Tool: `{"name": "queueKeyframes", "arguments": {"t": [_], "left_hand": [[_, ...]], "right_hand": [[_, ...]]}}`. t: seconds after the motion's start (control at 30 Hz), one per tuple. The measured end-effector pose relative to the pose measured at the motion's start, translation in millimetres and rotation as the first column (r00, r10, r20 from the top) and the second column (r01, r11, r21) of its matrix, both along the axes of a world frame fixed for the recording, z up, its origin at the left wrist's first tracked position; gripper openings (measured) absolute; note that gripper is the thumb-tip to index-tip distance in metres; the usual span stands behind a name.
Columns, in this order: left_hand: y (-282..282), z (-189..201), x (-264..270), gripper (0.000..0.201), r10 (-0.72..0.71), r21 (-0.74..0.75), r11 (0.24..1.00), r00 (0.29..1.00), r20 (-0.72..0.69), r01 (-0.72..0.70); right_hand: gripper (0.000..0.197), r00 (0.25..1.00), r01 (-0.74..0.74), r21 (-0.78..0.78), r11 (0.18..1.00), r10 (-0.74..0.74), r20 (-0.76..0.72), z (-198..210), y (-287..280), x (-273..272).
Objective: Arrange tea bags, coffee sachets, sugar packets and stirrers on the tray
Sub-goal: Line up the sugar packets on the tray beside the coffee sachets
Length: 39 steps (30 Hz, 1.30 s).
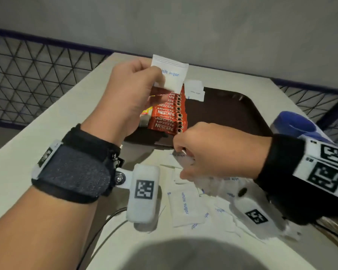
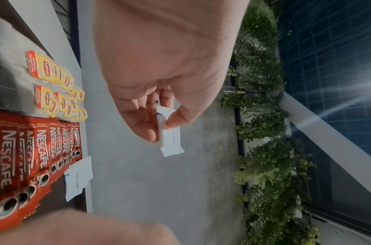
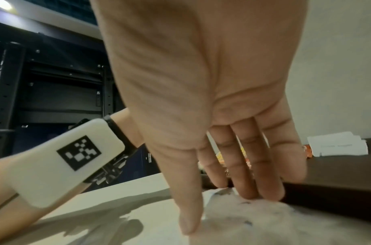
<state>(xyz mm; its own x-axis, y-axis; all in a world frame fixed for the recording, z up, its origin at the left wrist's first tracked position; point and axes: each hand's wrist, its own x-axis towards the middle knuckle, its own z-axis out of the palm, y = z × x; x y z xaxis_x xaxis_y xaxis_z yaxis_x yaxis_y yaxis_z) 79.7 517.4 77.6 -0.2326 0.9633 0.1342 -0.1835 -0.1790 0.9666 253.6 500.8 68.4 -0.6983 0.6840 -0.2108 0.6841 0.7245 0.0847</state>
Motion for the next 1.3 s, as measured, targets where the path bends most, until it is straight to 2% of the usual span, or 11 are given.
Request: {"name": "queueKeyframes", "arguments": {"t": [0.07,0.3,0.47,0.6,0.8,0.97,1.03,1.07,1.2,1.23,1.3], "left_hand": [[-2,1,3,0.019,0.003,-0.005,1.000,1.000,0.001,-0.003],[-5,2,5,0.013,-0.017,-0.011,1.000,1.000,-0.015,0.017],[-3,-1,6,0.012,-0.020,-0.025,1.000,1.000,-0.009,0.020],[-1,-3,7,0.013,-0.035,-0.034,0.999,0.999,-0.031,0.034],[-4,-3,8,0.015,-0.061,-0.034,0.998,0.997,-0.053,0.060],[-5,-3,12,0.014,-0.059,-0.042,0.998,0.996,-0.067,0.056],[-6,-3,14,0.014,-0.062,-0.042,0.997,0.995,-0.077,0.059],[-7,-3,15,0.014,-0.071,-0.043,0.997,0.995,-0.077,0.067],[-11,-4,22,0.017,-0.163,-0.054,0.986,0.983,-0.081,0.159],[-13,-5,25,0.018,-0.200,-0.058,0.979,0.977,-0.071,0.196],[-17,-6,32,0.020,-0.279,-0.058,0.960,0.959,-0.052,0.276]], "right_hand": [[0.026,1.000,-0.002,-0.012,1.000,0.001,-0.031,-5,-4,1],[0.026,0.997,-0.059,0.035,0.998,0.061,-0.056,-15,-22,5],[0.026,0.986,-0.035,-0.057,0.998,0.025,-0.162,-12,-21,15],[0.031,0.992,-0.015,-0.104,0.994,0.002,-0.129,-11,-18,15],[0.016,0.987,-0.086,-0.034,0.996,0.081,-0.141,-9,-26,13],[0.019,0.942,-0.025,-0.211,0.977,-0.048,-0.332,5,-17,21],[0.020,0.846,0.002,-0.351,0.937,-0.188,-0.499,21,-13,30],[0.020,0.751,-0.009,-0.420,0.908,-0.271,-0.603,29,-11,35],[0.025,0.119,-0.067,-0.495,0.866,-0.485,-0.866,38,4,49],[0.027,0.020,-0.049,-0.491,0.870,-0.491,-0.871,33,8,50],[0.026,-0.056,0.032,-0.496,0.868,-0.494,-0.868,22,12,51]]}}
